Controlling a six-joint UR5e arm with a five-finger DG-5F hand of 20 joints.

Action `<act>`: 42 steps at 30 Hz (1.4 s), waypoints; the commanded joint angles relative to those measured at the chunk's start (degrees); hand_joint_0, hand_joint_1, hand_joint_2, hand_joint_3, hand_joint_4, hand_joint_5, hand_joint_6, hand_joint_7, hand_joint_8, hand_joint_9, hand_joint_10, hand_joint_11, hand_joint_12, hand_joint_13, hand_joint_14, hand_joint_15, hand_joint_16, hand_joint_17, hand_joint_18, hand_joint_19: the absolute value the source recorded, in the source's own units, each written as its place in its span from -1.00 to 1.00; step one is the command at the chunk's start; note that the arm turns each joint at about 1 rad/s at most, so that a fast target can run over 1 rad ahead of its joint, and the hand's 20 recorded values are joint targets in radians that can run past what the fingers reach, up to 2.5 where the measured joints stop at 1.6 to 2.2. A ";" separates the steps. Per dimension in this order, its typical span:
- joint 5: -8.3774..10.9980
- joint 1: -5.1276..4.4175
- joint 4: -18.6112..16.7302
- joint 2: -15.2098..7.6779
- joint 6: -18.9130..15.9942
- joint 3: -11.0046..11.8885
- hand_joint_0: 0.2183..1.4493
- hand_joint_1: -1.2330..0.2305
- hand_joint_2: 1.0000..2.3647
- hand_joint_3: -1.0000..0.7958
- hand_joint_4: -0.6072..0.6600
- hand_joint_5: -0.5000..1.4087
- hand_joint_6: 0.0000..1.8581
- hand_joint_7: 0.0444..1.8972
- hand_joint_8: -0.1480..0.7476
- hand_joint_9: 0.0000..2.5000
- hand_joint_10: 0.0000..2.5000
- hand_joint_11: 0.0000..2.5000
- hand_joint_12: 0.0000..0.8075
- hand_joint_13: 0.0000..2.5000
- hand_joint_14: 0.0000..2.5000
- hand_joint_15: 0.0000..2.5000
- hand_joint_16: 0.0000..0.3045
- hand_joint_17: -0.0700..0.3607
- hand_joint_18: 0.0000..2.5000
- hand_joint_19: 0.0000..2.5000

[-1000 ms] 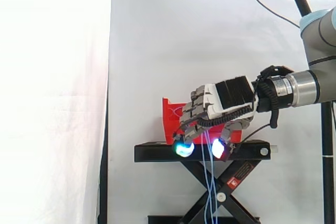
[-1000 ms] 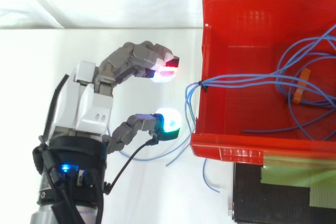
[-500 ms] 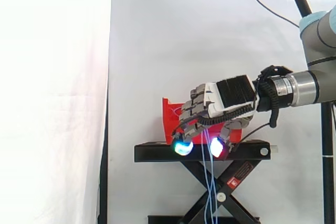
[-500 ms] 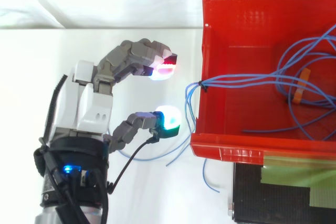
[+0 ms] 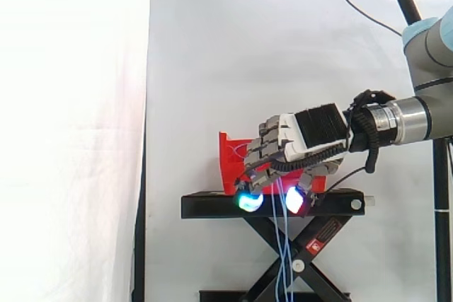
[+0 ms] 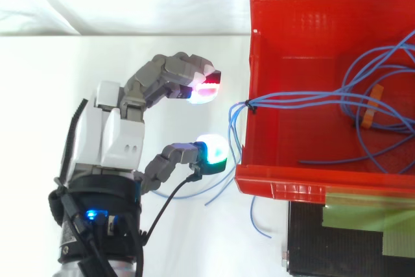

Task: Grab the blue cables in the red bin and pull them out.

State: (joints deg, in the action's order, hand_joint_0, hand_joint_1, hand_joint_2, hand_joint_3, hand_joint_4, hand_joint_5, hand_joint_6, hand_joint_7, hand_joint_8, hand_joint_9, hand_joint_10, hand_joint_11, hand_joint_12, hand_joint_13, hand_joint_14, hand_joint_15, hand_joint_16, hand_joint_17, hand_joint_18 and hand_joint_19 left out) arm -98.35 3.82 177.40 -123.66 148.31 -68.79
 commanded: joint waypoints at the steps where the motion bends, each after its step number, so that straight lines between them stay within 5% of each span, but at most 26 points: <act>1: -0.70 0.31 0.14 0.00 0.26 0.06 -0.10 -0.83 -1.00 -1.00 0.05 0.30 -0.99 -0.33 -0.24 -0.47 -0.98 -0.19 -0.22 -0.47 -0.98 -0.33 -0.71 -0.22 -0.53 -0.14; 42: -1.67 1.54 -0.39 0.09 2.02 0.86 -0.09 -0.84 -1.00 -1.00 0.02 0.35 -0.99 -0.26 -0.24 -0.46 -0.98 -0.19 -0.22 -0.47 -0.98 -0.34 -0.72 -0.22 -0.53 -0.15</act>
State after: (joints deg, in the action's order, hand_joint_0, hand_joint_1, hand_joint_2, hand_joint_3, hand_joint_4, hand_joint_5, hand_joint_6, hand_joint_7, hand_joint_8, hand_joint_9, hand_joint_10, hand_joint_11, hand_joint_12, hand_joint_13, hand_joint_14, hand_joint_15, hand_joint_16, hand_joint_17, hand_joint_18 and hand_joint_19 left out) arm -100.01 5.34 177.07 -123.64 150.34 -68.00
